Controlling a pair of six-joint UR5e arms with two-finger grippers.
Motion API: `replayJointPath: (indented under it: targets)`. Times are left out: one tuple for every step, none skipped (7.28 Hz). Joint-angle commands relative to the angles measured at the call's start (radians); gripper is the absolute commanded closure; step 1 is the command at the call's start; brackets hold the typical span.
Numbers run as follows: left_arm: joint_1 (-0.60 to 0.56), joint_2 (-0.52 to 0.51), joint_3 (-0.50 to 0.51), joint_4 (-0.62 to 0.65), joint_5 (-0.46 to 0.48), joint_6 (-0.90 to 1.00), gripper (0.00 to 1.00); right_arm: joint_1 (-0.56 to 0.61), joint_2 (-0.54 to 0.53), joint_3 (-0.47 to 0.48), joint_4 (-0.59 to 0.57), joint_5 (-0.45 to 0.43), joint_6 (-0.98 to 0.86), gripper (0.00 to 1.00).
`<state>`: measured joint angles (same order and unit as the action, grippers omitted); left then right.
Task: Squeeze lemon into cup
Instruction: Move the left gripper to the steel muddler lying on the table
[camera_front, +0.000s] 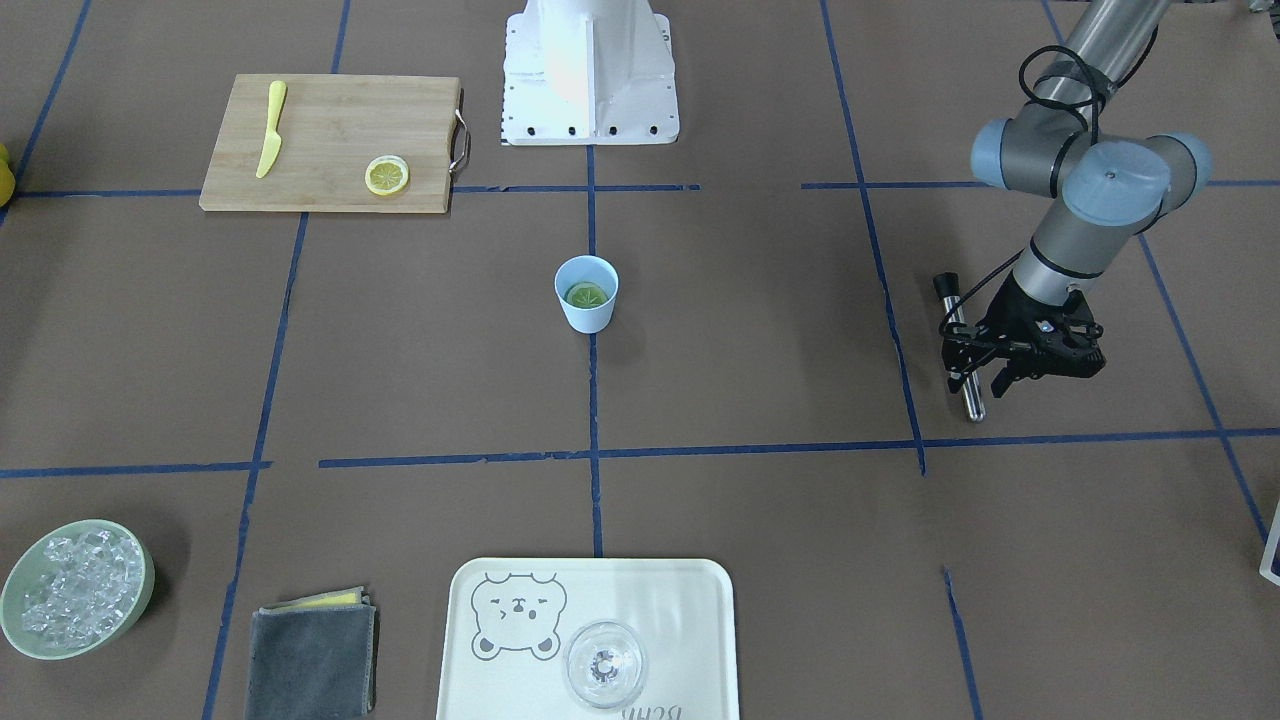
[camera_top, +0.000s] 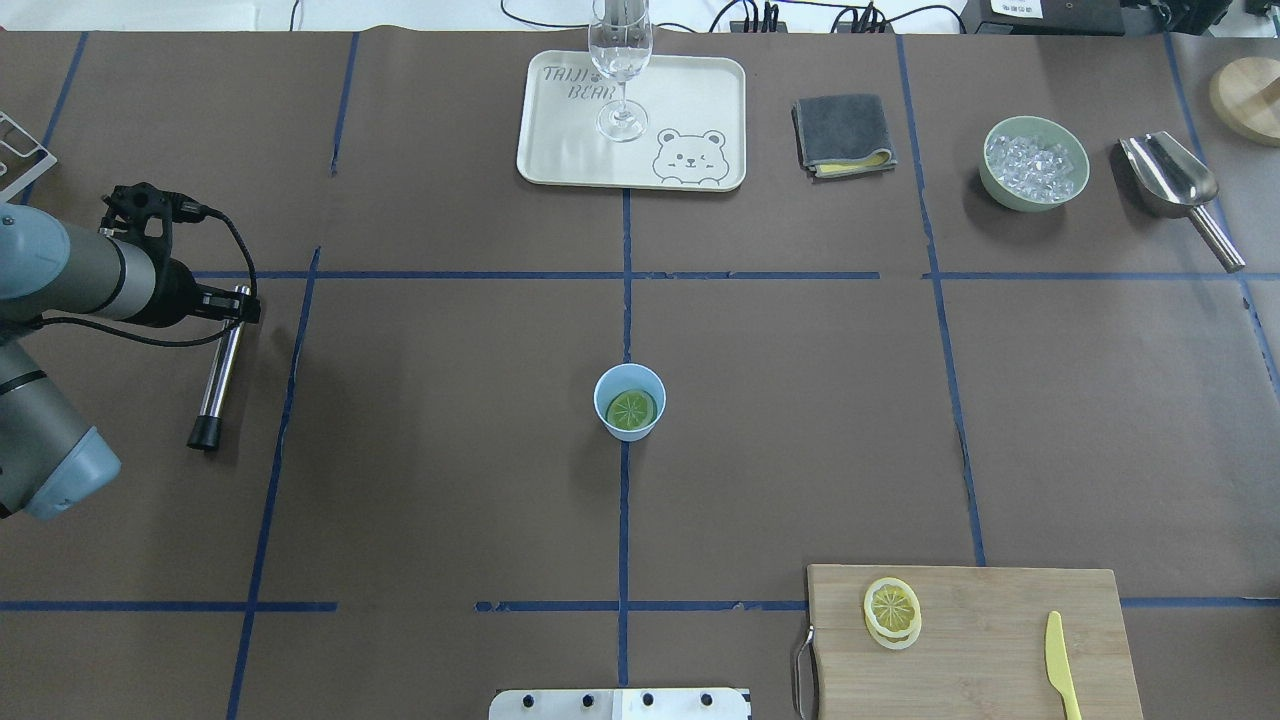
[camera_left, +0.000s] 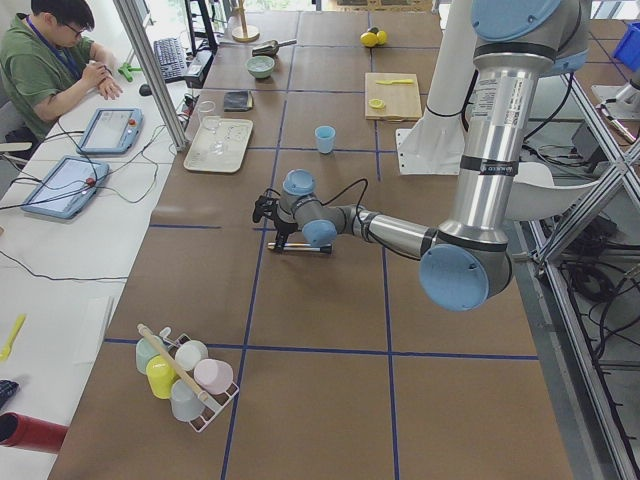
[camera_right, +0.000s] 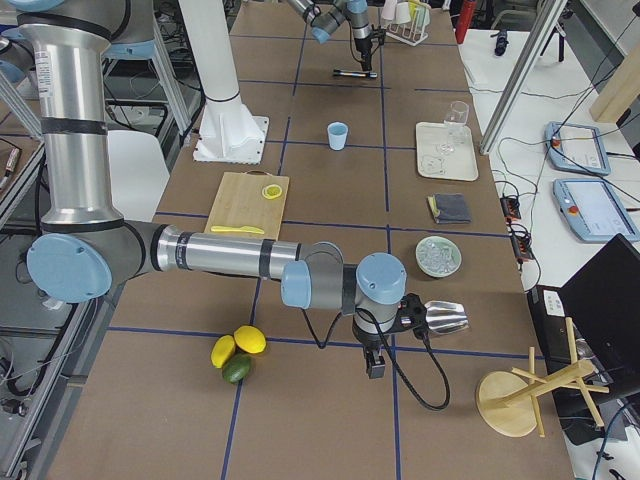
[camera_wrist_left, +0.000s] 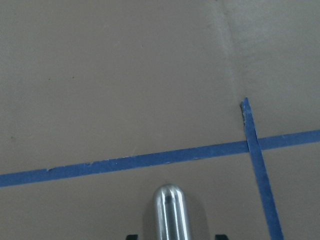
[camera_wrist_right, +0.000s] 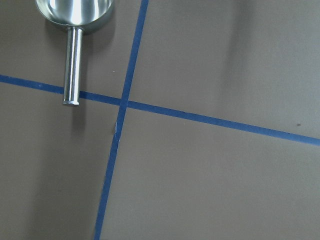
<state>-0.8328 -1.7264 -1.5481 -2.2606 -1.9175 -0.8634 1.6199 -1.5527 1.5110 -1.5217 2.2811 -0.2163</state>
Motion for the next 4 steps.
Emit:
replayJointPath:
  targets:
    - [0.007,-0.002,0.006,0.001,0.002,0.0,0.4,0.0,0.0,0.0,0.0,0.0,0.002,0.0]
    - [0.011,0.001,0.006,0.001,0.002,0.001,0.4,0.0,0.0,0.0,0.0,0.0,0.002,0.0]
    - [0.011,0.001,0.006,0.001,0.003,0.006,0.42,0.0,0.0,0.0,0.002,0.0,0.002,0.0]
    - [0.011,0.002,0.008,0.001,0.006,0.006,0.46,0.0,0.002,0.0,0.002,-0.002,0.003,0.0]
